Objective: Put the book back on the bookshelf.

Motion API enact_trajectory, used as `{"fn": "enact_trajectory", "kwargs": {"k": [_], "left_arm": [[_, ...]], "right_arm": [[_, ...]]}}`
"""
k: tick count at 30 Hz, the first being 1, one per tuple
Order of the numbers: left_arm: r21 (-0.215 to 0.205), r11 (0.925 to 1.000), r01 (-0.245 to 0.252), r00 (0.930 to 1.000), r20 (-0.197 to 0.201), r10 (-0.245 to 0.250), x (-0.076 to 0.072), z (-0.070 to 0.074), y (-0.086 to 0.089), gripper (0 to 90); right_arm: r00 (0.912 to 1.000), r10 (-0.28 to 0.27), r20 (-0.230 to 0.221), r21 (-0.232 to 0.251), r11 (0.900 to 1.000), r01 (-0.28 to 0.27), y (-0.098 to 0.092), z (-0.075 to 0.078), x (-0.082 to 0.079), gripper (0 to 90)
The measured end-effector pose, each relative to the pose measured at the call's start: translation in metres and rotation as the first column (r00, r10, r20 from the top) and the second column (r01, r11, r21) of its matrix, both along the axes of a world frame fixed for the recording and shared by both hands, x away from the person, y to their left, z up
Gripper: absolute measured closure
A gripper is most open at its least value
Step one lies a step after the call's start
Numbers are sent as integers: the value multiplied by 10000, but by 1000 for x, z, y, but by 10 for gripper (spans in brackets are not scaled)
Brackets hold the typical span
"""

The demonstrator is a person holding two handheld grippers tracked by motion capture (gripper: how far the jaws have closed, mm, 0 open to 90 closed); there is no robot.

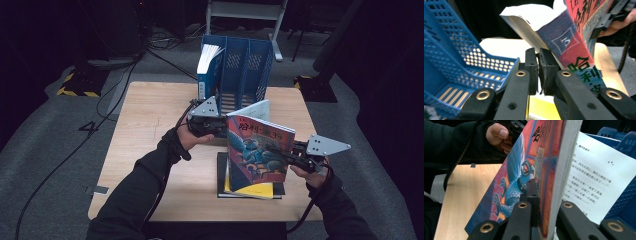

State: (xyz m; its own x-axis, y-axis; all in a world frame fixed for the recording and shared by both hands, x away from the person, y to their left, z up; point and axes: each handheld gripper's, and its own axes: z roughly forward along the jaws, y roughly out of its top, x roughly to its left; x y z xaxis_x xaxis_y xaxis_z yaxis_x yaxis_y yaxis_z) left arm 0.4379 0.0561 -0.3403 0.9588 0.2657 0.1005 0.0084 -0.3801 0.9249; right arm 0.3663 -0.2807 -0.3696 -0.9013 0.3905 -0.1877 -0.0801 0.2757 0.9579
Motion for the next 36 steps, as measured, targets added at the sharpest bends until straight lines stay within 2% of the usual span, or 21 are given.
{"fn": "enact_trajectory", "kwargs": {"k": [2,5,8,10,11,14,17,20,26,31,36], "left_arm": [[-92,9999,-46,10000,35,47,-3,0,0,777],[-244,9995,-184,9998,53,186,-8,-2,0,741],[-623,9978,-228,9991,-365,206,-9,-2,3,671],[-867,9961,-145,9981,-606,93,-9,-2,3,687],[-828,9965,-116,9983,-572,69,-10,-2,2,716],[-593,9982,117,9998,-129,-125,-13,2,-3,842],[-689,9971,326,9994,-112,-335,-11,9,-5,889],[-714,9952,676,9977,65,-674,-10,19,-5,896],[-453,9974,569,9979,338,-554,-12,33,-5,898],[-310,9971,694,9965,493,-678,-15,40,-10,895],[-593,9956,726,9961,548,-694,-22,36,-13,826]], "right_arm": [[9999,81,86,19,10000,-82,-2,-1,-4,857],[9995,97,292,-6,10000,-97,-5,-1,-10,858],[9992,174,365,43,9998,-176,-6,-2,-14,859],[9990,196,399,10,9998,-197,-6,-2,-14,859],[9991,139,397,15,9999,-139,-6,-2,-14,859],[9994,84,337,62,9999,-86,-6,-4,-11,858],[9989,64,461,52,10000,-67,-3,-4,-10,859],[9970,-100,764,-104,9999,108,6,-3,-10,859],[9909,-636,1189,127,9980,625,11,0,-10,860],[9915,-735,1070,354,9969,701,10,-4,-10,859],[9930,-547,1049,387,9980,508,3,-7,-16,859]]}}
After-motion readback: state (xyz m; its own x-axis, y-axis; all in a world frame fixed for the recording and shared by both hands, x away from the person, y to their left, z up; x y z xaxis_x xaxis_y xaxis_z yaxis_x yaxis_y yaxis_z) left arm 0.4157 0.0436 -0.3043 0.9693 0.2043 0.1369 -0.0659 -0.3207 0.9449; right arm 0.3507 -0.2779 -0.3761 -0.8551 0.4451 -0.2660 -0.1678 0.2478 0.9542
